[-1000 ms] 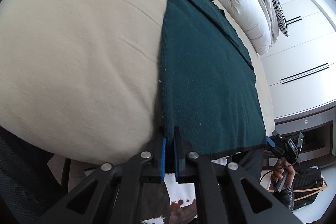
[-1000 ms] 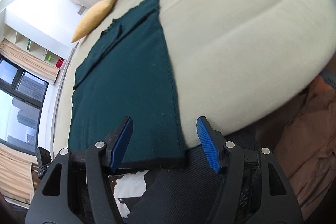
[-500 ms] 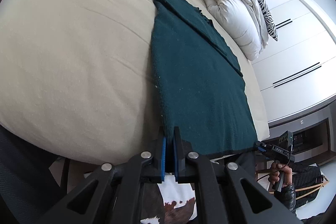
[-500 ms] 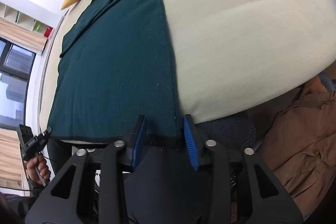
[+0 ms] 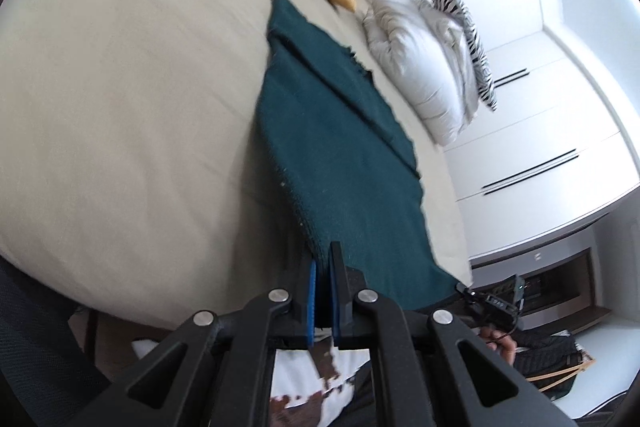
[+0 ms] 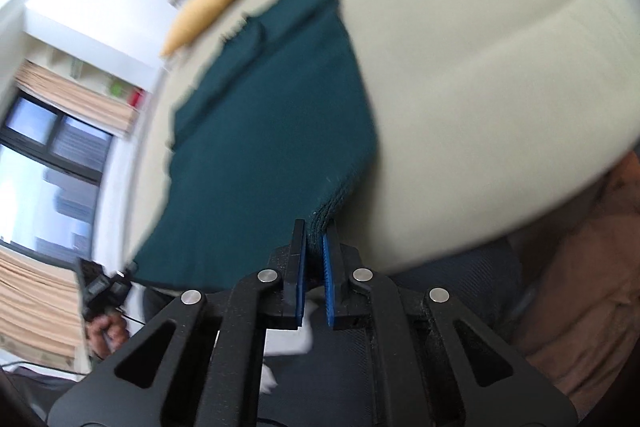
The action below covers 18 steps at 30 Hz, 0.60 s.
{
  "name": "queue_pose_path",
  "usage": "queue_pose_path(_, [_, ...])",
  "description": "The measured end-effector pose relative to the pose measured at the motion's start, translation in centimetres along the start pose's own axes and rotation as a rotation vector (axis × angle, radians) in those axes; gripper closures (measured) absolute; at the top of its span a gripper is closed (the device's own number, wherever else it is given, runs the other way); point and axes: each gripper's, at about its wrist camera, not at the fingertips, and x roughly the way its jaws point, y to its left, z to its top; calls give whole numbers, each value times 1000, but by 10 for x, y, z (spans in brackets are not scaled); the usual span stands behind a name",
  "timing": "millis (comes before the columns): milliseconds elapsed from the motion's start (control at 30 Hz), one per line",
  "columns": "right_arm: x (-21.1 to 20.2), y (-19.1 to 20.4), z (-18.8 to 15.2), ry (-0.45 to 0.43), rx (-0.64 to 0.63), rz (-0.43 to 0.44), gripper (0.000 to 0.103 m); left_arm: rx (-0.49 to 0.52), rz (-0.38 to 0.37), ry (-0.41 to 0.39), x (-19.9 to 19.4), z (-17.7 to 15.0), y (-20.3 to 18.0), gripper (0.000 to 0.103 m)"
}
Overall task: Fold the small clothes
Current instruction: 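Lift the hem with both grippers and fold it toward the collar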
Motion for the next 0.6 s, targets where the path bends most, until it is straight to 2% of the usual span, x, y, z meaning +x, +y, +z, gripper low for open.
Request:
queue_pose_path(100, [-8,11,17,-84,28,108,97,2,-42,-34,-4,12,-11,97])
queue_pose_path(267, [-10,30,50,-184,55,202,97,6,-103,-96,-7,48,-26,97])
queue_pose_path(600, [29,56,150,-288,64,193,97,-40,-166,-172,16,136,-32,97])
